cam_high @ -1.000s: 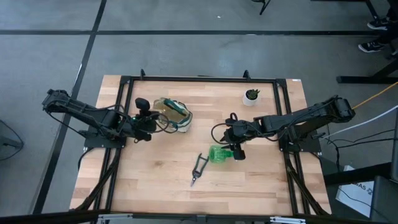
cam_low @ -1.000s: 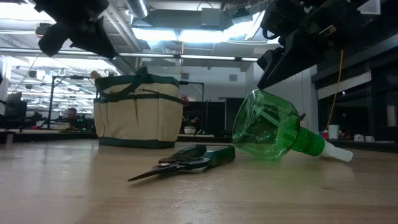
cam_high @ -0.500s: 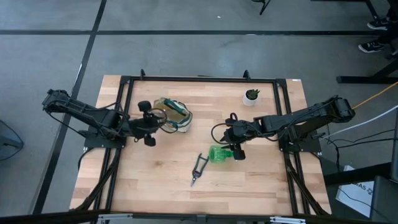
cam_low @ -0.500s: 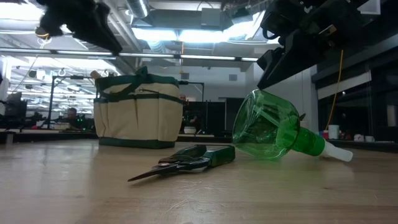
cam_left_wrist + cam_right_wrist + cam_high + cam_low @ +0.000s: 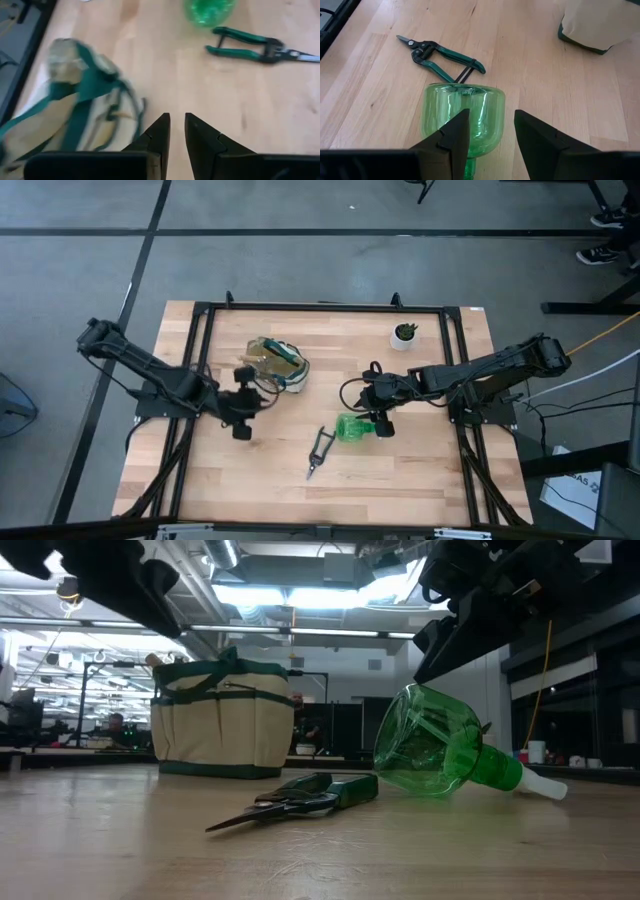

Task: Pick & Place Garden tools in Gardening bag
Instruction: Put the shear scissors into the gardening bag

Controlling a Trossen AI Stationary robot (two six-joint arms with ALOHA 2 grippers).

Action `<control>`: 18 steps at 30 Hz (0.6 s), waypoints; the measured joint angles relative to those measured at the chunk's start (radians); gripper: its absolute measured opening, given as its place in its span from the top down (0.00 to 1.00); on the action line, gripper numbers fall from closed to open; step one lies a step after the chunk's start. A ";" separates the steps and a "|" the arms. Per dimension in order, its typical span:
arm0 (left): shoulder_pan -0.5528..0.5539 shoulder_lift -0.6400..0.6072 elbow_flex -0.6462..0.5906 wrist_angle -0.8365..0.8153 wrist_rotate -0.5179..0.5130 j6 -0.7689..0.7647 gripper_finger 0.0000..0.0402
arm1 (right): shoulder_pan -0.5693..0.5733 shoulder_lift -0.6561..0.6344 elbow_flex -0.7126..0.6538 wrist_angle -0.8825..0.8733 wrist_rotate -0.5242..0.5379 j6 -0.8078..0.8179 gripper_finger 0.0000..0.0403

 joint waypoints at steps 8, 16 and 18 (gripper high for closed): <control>-0.128 0.173 0.000 0.213 0.003 0.030 0.88 | 0.000 0.000 0.000 0.000 0.000 0.000 0.61; -0.226 0.348 0.000 0.549 0.008 0.126 0.87 | 0.000 0.000 0.000 0.000 0.000 0.000 0.61; -0.238 0.394 0.000 0.664 0.009 0.130 0.87 | 0.000 0.000 0.000 0.000 0.000 0.000 0.61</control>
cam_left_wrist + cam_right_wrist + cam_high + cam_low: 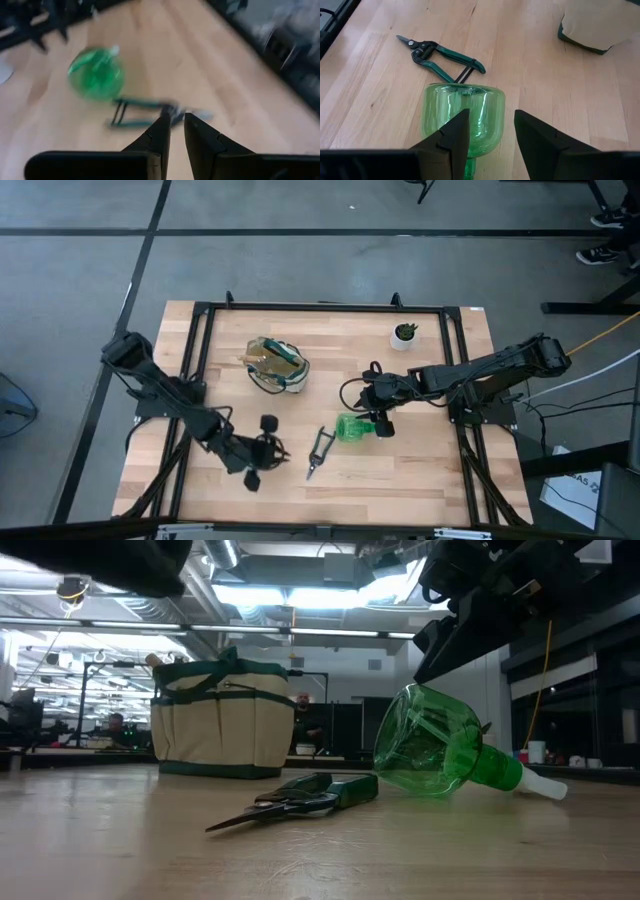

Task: Pick & Place Garden tools in Gardening bag
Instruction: Put the shear scissors into the gardening bag

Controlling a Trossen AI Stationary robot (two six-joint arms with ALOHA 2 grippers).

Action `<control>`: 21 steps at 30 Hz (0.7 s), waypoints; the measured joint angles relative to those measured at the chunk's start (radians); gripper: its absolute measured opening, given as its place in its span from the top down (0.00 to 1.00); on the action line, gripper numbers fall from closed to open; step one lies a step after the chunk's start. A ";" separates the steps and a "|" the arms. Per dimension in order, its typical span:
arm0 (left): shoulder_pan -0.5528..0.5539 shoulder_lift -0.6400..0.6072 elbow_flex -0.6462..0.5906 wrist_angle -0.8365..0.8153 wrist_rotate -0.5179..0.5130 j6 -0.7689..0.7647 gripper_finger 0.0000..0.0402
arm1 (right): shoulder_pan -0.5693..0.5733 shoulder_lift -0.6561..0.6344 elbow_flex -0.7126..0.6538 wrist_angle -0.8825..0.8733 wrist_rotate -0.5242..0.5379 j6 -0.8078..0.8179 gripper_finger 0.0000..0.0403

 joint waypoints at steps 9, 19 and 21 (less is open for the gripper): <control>-0.002 0.197 0.009 0.406 0.023 -0.065 0.85 | 0.000 0.000 0.000 0.000 0.000 0.000 0.61; 0.063 0.340 0.084 0.415 -0.010 -0.015 0.71 | 0.000 0.000 0.000 0.000 0.000 0.000 0.61; 0.076 0.366 0.109 0.416 -0.030 -0.023 0.67 | 0.000 0.000 0.000 0.000 0.000 0.000 0.61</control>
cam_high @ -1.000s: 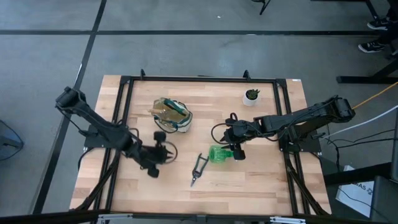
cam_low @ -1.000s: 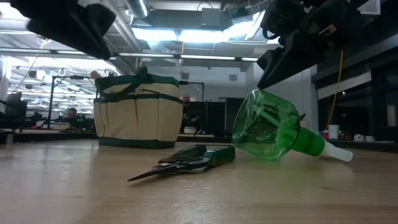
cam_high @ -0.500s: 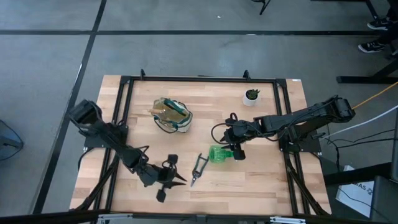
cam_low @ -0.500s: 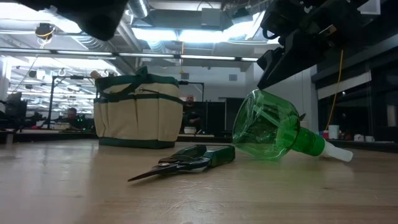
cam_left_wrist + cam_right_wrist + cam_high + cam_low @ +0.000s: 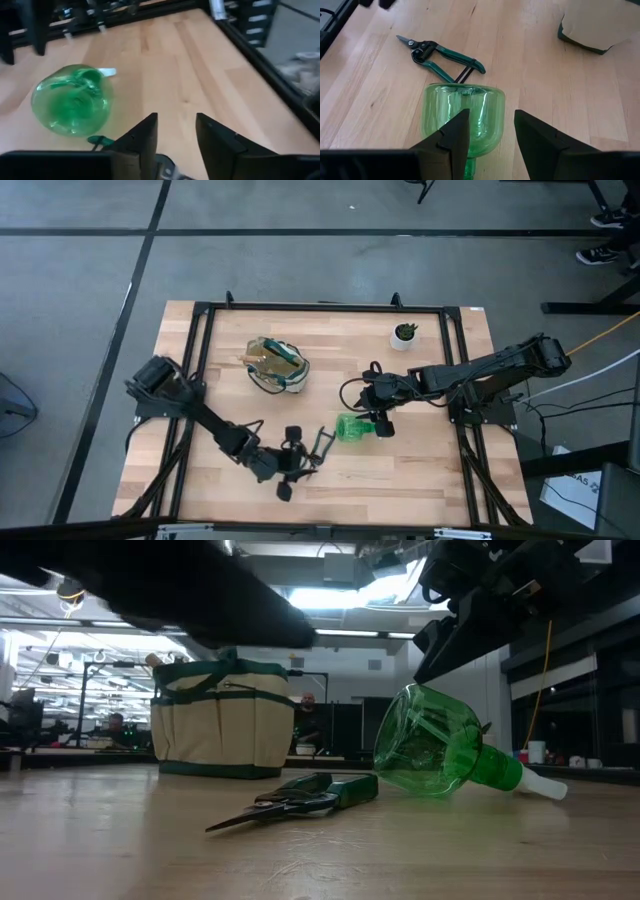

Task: Pick & Place Garden tools in Gardening bag
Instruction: Put the shear scissors into the gardening bag

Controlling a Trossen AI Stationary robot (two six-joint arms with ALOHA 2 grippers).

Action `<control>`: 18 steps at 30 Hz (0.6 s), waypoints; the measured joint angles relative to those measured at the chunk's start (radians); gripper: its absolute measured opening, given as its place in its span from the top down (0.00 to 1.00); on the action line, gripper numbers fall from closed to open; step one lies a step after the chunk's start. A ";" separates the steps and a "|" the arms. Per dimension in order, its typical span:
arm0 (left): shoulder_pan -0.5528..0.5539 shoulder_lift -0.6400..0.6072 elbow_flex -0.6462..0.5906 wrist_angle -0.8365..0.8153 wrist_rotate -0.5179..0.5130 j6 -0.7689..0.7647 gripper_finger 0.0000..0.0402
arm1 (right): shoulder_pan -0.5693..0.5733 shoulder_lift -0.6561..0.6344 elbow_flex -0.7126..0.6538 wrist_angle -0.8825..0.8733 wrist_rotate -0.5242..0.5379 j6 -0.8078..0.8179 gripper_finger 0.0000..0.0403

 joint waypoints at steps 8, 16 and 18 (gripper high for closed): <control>0.062 0.058 0.076 -0.116 -0.071 -0.155 0.58 | 0.000 0.000 0.000 0.000 0.000 0.000 0.61; 0.086 0.100 0.095 -0.236 -0.088 -0.296 0.54 | 0.000 0.000 0.000 0.000 0.000 0.000 0.61; 0.087 0.114 0.094 -0.244 -0.107 -0.314 0.54 | 0.000 0.000 0.000 0.000 0.000 0.000 0.61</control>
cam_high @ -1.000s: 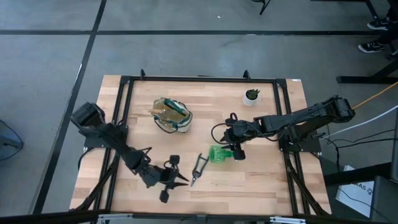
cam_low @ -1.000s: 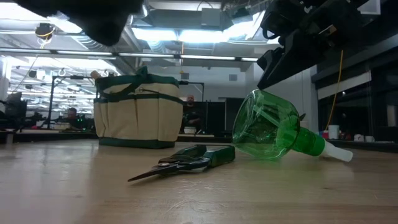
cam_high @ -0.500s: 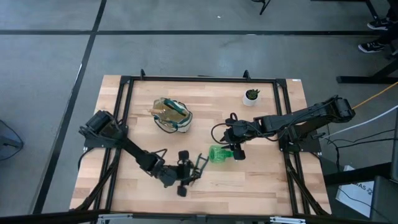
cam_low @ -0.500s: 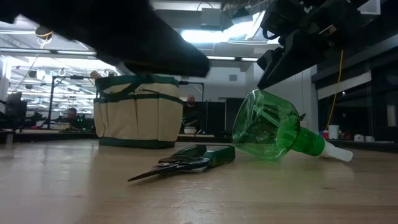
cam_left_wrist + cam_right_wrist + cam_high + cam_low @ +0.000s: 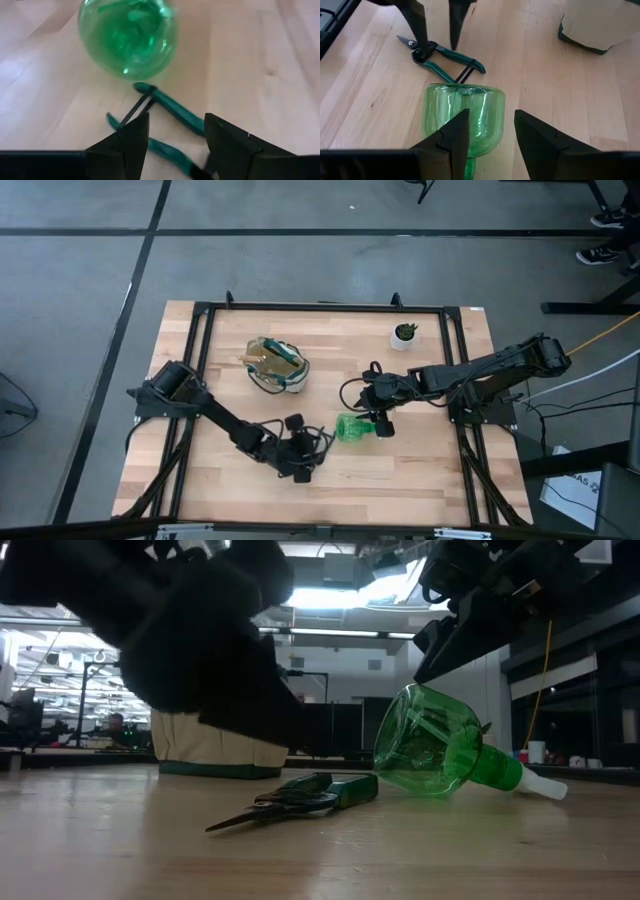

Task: Pick & Place Garden tools in Gardening bag
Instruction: Put the shear scissors into the gardening bag

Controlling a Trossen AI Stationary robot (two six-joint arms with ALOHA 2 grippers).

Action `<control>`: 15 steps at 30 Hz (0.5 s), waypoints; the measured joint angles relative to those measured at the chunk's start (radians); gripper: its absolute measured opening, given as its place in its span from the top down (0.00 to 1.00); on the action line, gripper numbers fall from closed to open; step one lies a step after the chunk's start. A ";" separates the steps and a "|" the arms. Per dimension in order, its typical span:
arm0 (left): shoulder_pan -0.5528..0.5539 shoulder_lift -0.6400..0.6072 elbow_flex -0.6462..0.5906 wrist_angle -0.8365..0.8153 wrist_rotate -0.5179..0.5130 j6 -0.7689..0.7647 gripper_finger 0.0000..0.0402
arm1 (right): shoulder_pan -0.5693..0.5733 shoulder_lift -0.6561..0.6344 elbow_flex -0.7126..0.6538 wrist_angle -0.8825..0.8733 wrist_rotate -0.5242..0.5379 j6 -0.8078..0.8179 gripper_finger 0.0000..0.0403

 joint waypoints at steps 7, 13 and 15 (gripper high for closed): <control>0.015 0.018 0.000 -0.023 -0.076 -0.004 0.53 | 0.000 0.000 0.000 0.000 0.000 0.000 0.61; 0.033 0.020 0.000 -0.073 -0.071 -0.065 0.53 | 0.000 0.000 0.000 0.000 0.000 0.000 0.61; 0.039 0.020 0.000 -0.082 -0.055 -0.092 0.53 | 0.000 0.000 0.000 0.000 0.000 0.000 0.61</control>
